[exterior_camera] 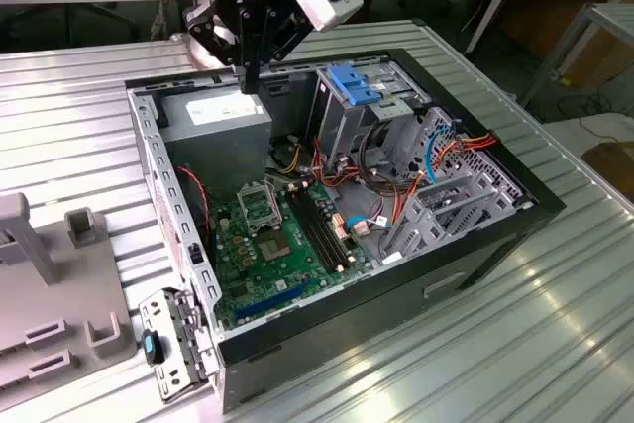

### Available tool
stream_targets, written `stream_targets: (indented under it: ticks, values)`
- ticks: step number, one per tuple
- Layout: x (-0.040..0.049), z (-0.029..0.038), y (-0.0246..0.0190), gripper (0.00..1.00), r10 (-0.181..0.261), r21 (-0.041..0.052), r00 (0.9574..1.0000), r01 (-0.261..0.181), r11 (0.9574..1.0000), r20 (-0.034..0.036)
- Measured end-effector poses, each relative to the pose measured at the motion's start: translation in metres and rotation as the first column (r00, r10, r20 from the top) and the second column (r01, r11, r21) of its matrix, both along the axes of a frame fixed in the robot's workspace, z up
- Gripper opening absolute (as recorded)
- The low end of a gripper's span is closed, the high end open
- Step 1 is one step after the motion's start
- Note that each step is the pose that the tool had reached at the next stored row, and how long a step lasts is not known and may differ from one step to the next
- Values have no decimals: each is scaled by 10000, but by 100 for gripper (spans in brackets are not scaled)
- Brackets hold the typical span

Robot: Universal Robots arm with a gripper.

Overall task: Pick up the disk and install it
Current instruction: 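Reach for the disk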

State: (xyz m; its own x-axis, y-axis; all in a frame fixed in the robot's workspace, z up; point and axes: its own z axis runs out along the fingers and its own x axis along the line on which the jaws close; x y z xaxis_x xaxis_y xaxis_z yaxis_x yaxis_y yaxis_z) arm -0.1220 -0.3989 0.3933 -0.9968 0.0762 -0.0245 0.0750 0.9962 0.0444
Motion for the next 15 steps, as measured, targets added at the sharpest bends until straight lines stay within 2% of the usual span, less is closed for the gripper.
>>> stream_targets:
  ticks: [2,4,7,13,15]
  values:
    - [-61,0,2,11,0,0,10000,0,10000,0]
    - [-117,0,25,11,-2,0,10000,2,10000,1]
    - [-235,0,27,11,0,0,10000,0,10000,0]
    - [-336,0,27,11,0,0,10000,0,10000,0]
    - [-404,0,27,11,0,0,10000,0,10000,0]
